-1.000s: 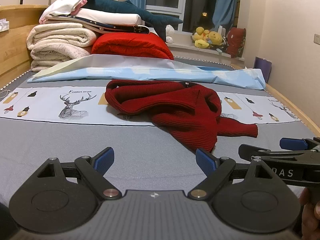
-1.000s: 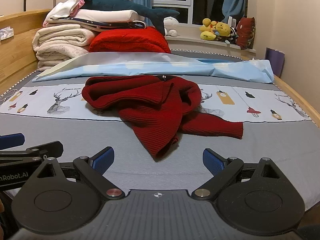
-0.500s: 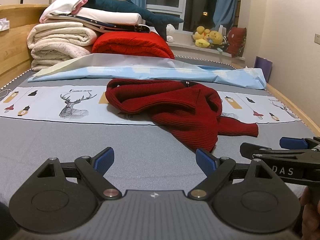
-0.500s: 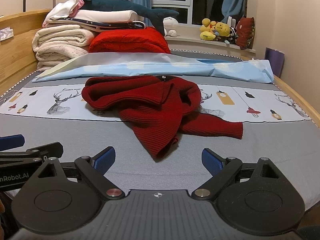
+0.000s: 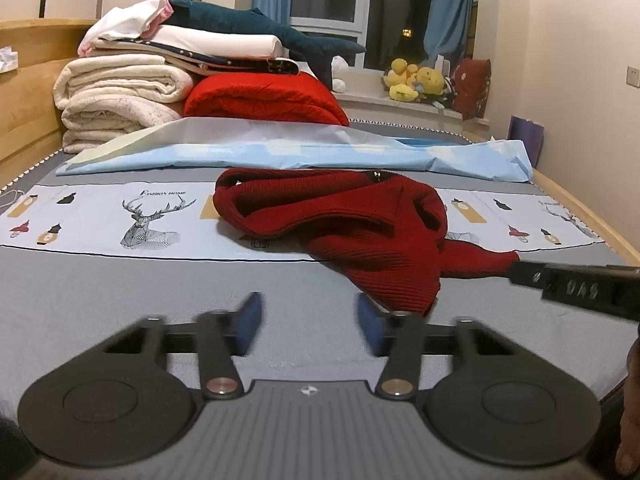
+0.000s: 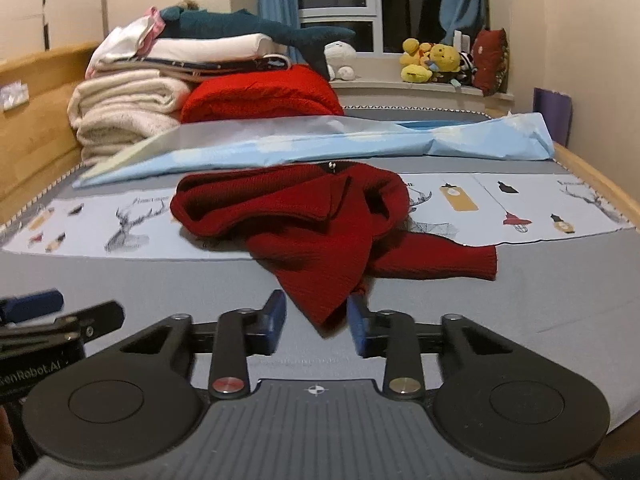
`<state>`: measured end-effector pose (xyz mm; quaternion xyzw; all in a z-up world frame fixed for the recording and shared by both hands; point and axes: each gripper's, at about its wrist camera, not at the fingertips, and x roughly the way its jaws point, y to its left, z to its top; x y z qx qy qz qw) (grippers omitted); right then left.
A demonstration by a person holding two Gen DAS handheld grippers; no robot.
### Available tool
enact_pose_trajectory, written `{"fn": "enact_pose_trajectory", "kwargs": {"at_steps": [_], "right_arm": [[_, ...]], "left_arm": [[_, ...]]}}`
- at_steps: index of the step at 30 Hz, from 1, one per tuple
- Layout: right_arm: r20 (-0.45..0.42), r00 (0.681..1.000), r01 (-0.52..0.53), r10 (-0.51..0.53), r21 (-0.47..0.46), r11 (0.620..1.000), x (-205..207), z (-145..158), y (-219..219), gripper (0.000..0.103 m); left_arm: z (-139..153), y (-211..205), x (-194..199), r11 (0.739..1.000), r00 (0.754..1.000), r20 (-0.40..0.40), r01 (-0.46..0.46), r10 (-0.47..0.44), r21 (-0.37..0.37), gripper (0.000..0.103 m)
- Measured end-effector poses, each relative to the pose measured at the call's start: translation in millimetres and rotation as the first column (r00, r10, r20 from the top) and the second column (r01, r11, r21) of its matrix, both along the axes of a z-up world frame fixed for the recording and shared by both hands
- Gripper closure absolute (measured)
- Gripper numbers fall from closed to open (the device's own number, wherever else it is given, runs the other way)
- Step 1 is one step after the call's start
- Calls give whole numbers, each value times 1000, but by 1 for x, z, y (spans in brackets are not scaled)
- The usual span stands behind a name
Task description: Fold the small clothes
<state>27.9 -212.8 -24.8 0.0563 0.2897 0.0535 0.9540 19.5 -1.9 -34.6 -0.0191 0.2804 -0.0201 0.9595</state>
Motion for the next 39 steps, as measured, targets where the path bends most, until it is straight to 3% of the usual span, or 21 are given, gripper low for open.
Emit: {"fn": "enact_pose_trajectory", "kwargs": {"at_steps": [3,7,12,16,19,21,22,23,25,26,30,34,35,38,39], "right_arm": [[-2,1000,11,-11,36,999,12,4,-12,69],[8,1000,-18,17,64,998,46,14,-33,70],[22,999,-39,39,6,999,112,18,-54,72],[-19,998,-65,65,-26,998,154,-7,-55,68],[-120,990,-74,74,1,997,174,-49,-54,65],[-239,967,-94,90,-6,996,191,-70,-47,65],[-247,964,-97,98,15,995,195,-75,-45,63],[-260,960,-101,104,27,995,199,-79,-43,55],[-310,944,-110,115,34,993,206,-90,-35,50],[-328,937,-115,121,37,993,209,-93,-32,50],[-346,925,-148,156,49,988,217,-101,-15,47],[-387,907,-171,165,20,985,223,-113,-3,45],[-389,906,-178,167,8,984,223,-114,-1,49],[-350,916,-211,198,1,977,222,-111,3,82],[-326,923,-217,205,2,976,219,-108,1,87]], "left_arm": [[6,7,17,999,999,-28,20,-21,-25,80],[21,14,58,997,999,-20,41,-43,-60,82],[31,9,133,992,994,-18,104,-105,-68,82],[14,3,195,981,982,-80,159,-168,-110,81],[-11,7,234,970,979,-125,132,-160,-203,79],[-33,13,262,944,972,-182,83,-147,-319,72],[-45,17,274,923,966,-220,44,-136,-381,72],[-55,21,285,898,958,-259,-3,-124,-439,71],[-75,26,307,841,943,-311,-75,-114,-536,63],[-83,29,316,819,941,-322,-103,-104,-565,57],[-102,35,339,755,935,-352,-198,-47,-625,56],[-104,42,354,732,937,-350,-227,-17,-642,57],[-105,43,355,733,937,-349,-231,-9,-640,62],[-104,48,358,742,941,-339,-229,3,-630,89],[-100,52,357,746,944,-330,-223,5,-628,92]]}}
